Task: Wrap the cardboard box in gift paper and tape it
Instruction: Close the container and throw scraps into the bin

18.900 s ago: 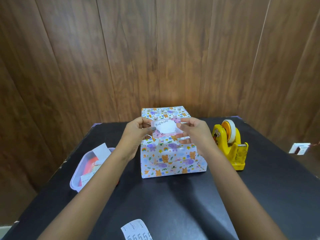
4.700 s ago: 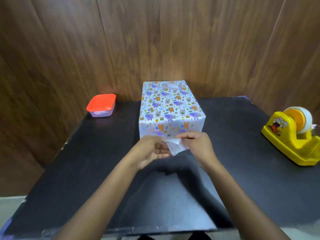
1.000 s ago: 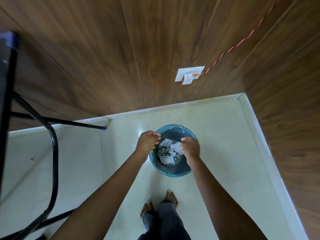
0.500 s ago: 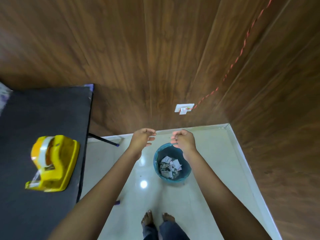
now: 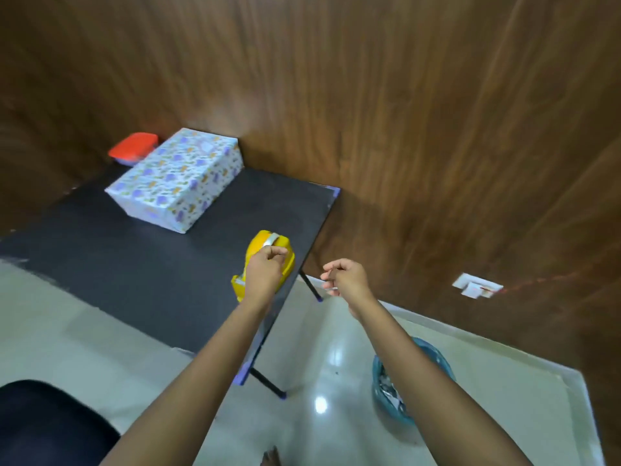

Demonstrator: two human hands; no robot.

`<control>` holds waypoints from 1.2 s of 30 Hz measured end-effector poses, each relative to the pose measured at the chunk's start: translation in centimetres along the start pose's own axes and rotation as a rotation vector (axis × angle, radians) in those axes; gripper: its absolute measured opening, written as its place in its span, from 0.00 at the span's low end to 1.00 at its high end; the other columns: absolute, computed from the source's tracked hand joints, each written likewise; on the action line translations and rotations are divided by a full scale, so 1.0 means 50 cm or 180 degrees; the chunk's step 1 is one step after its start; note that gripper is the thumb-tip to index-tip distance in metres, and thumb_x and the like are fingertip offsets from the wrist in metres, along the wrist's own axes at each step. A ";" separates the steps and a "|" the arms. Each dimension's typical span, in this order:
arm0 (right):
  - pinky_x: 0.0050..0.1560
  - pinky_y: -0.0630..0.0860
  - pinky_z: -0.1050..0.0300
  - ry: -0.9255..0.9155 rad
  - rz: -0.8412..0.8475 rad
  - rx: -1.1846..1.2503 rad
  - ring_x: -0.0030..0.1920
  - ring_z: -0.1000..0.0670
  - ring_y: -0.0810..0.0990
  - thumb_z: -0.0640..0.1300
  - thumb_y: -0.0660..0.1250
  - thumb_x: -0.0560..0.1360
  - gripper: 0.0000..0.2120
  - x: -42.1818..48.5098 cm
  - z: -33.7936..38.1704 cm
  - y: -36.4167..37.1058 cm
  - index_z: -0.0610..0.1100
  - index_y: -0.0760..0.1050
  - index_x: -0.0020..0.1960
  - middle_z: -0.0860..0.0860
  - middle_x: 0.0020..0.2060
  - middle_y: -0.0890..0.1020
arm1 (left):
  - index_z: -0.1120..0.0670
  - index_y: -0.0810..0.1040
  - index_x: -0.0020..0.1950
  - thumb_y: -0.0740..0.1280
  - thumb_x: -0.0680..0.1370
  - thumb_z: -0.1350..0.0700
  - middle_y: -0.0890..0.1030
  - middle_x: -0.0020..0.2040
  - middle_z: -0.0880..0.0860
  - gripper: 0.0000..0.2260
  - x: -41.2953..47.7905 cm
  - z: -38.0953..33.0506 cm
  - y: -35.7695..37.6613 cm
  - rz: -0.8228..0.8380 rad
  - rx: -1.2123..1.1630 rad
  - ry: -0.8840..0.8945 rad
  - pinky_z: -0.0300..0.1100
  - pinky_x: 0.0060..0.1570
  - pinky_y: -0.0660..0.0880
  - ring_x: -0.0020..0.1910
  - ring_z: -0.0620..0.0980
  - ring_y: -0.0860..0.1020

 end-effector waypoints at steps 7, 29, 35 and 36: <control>0.64 0.70 0.53 -0.0482 0.0291 -0.0941 0.66 0.45 0.72 0.32 0.59 0.76 0.23 0.021 0.040 0.236 0.38 0.66 0.71 0.42 0.66 0.73 | 0.58 0.74 0.64 0.59 0.76 0.66 0.75 0.64 0.55 0.17 0.078 0.018 -0.133 0.0026 0.0555 0.0138 0.36 0.49 0.68 0.60 0.51 0.74; 0.48 0.69 0.57 -0.0714 -0.1234 -0.2137 0.54 0.43 0.76 0.43 0.60 0.79 0.13 0.036 0.082 0.302 0.35 0.75 0.58 0.40 0.54 0.77 | 0.55 0.66 0.73 0.58 0.79 0.62 0.71 0.69 0.56 0.21 0.157 0.057 -0.081 0.1658 0.1157 0.0272 0.45 0.64 0.67 0.68 0.54 0.69; 0.38 0.59 0.60 -0.0654 -0.1504 -0.2010 0.41 0.49 0.69 0.41 0.62 0.77 0.12 0.034 0.088 0.292 0.42 0.71 0.35 0.41 0.41 0.74 | 0.54 0.72 0.69 0.57 0.78 0.64 0.78 0.61 0.58 0.20 0.166 0.053 -0.086 0.1686 0.1112 0.0327 0.44 0.56 0.70 0.53 0.48 0.73; 0.38 0.59 0.60 -0.0675 -0.1504 -0.2016 0.41 0.48 0.70 0.41 0.62 0.78 0.10 0.033 0.088 0.296 0.39 0.74 0.39 0.41 0.41 0.75 | 0.54 0.74 0.66 0.57 0.78 0.64 0.79 0.56 0.58 0.18 0.166 0.055 -0.084 0.1718 0.1080 0.0335 0.42 0.52 0.70 0.51 0.48 0.72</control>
Point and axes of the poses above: each hand's wrist, its own x-axis towards the middle knuckle, its own y-axis out of the palm, z = x × y, the point moved 10 cm from there along x, towards the middle knuckle
